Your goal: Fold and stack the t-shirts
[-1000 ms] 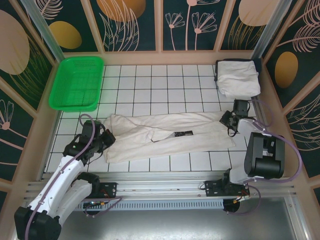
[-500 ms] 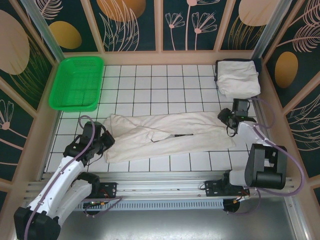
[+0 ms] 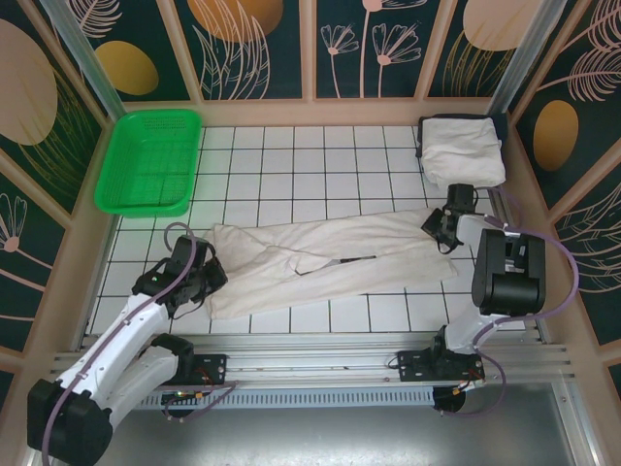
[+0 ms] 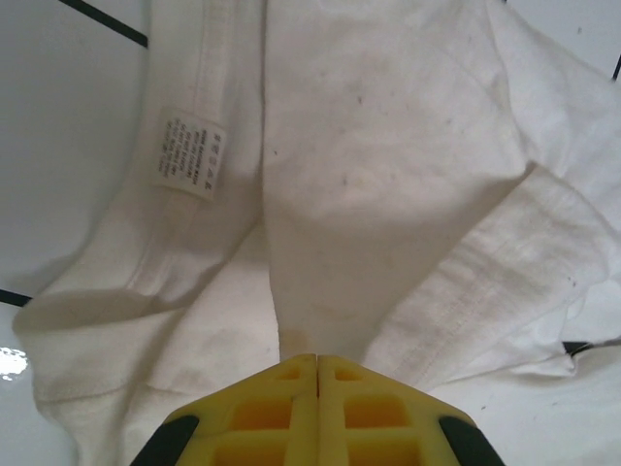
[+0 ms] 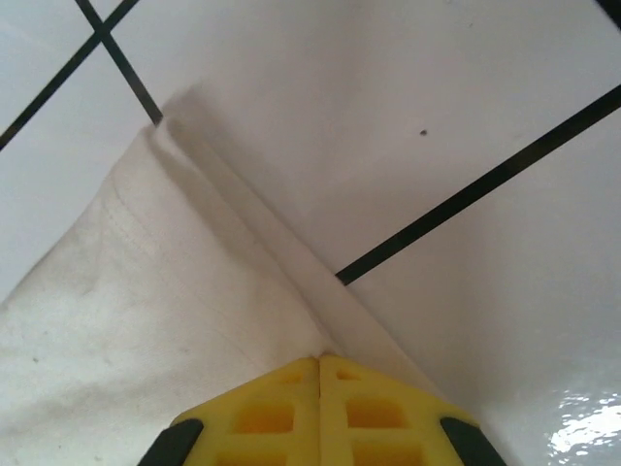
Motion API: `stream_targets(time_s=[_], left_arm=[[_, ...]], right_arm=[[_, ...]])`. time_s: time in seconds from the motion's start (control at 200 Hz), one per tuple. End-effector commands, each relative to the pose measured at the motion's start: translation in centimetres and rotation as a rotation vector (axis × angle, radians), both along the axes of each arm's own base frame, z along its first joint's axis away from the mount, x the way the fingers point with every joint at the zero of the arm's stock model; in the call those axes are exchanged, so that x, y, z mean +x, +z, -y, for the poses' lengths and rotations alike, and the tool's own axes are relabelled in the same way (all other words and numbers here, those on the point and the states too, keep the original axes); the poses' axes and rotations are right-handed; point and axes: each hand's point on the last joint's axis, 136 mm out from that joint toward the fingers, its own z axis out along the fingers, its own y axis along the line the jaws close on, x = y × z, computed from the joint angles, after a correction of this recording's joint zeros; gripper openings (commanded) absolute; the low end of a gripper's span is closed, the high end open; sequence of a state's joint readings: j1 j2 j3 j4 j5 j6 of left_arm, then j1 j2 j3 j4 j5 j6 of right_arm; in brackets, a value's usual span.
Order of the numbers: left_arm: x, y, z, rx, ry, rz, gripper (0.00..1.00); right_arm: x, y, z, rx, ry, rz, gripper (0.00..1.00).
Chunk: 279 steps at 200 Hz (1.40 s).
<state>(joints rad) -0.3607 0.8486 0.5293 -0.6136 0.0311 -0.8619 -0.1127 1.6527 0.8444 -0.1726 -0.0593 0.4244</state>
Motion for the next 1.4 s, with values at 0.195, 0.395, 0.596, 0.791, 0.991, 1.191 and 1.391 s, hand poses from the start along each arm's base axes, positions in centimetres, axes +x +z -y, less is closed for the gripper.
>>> stream_targets(time_s=[0.195, 0.395, 0.596, 0.791, 0.991, 1.191, 1.391], left_arm=[[-1.3, -1.9, 2.5, -0.003, -0.057, -0.026, 0.00], [-3.4, -2.7, 2.7, -0.058, -0.034, -0.037, 0.00], [-1.7, 1.4, 4.7, -0.144, -0.107, 0.085, 0.36], [1.9, 5.8, 5.6, -0.061, -0.157, 0.199, 0.46], [6.7, 2.0, 10.4, -0.021, -0.316, 0.137, 0.46], [10.3, -1.9, 12.3, 0.083, -0.403, 0.075, 0.49], [11.2, -4.5, 12.8, 0.138, -0.440, 0.005, 0.48]], right_arm=[[0.9, 1.9, 0.8, -0.020, -0.004, -0.010, 0.16], [0.4, 3.0, 0.7, -0.033, 0.005, 0.014, 0.23], [-0.3, 5.1, -2.7, -0.054, 0.083, 0.081, 0.26], [-1.2, 3.6, -6.3, -0.017, 0.176, 0.093, 0.28], [-2.0, 0.0, -2.9, -0.011, 0.102, 0.016, 0.27], [-1.9, -0.9, -2.3, 0.038, 0.091, 0.013, 0.26], [-1.9, -1.5, -2.4, 0.057, 0.092, 0.006, 0.26]])
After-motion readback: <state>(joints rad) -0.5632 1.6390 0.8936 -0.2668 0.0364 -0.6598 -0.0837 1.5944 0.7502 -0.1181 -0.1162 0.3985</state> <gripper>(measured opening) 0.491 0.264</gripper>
